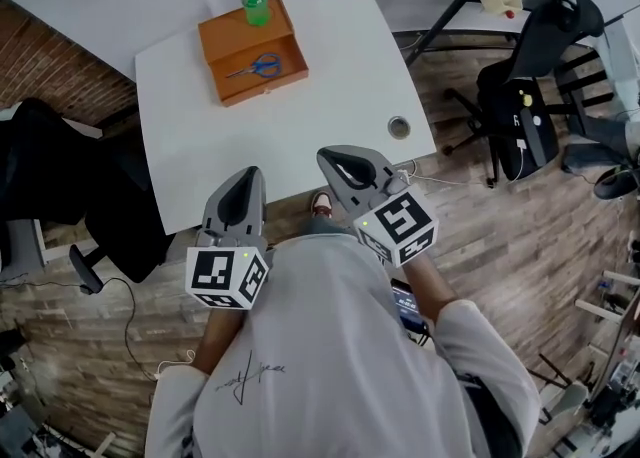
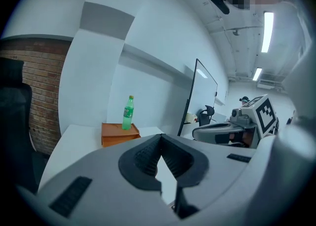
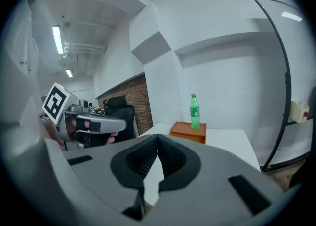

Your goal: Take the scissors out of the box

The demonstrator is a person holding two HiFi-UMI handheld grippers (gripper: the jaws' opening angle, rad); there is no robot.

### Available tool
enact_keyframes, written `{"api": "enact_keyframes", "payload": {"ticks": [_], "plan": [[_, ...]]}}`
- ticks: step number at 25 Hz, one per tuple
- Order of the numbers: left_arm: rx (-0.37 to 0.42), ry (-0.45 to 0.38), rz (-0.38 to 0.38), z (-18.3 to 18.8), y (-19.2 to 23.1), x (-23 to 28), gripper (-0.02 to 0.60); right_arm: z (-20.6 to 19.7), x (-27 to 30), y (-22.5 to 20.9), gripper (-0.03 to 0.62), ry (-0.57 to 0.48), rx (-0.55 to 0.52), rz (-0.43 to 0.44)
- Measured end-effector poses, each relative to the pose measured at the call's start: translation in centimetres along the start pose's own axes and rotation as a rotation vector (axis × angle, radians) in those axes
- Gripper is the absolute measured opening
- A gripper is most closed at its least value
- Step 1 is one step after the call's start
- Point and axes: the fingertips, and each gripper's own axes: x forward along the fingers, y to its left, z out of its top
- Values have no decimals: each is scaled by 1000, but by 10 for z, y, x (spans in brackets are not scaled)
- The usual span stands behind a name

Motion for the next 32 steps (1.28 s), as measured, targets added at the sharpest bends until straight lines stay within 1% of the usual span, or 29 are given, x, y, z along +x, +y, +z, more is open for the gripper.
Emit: {"api": "enact_keyframes", "payload": {"ticks": [3,7,11,17,21,23,25,27,30,32], "plan": [[-1,-7,23,1,-6,13,8,-2,2,-10,8,5,-16,40],[-27,-6,42,-5,-14,26,8,-8,2,-22,8,14,-19,87],[-29,-1,82,-6,-13,32,8,-9,7,-32,8,24,-32,122],[-43,18,124,-16,-7,33,8,-11,20,-45,8,50,-69,138],[-88,14,143,-21,-1,34,8,-14,32,-51,8,79,-95,149],[-99,16,148,-24,2,36,8,-14,39,-54,8,92,-106,156],[-90,19,155,-26,7,38,8,-13,46,-57,8,99,-108,157],[-60,21,164,-24,12,41,8,-13,54,-62,8,106,-106,154],[-42,24,155,-22,17,49,8,-13,64,-71,8,125,-110,148],[-12,25,158,-19,21,53,8,-12,71,-76,8,135,-116,146]]}}
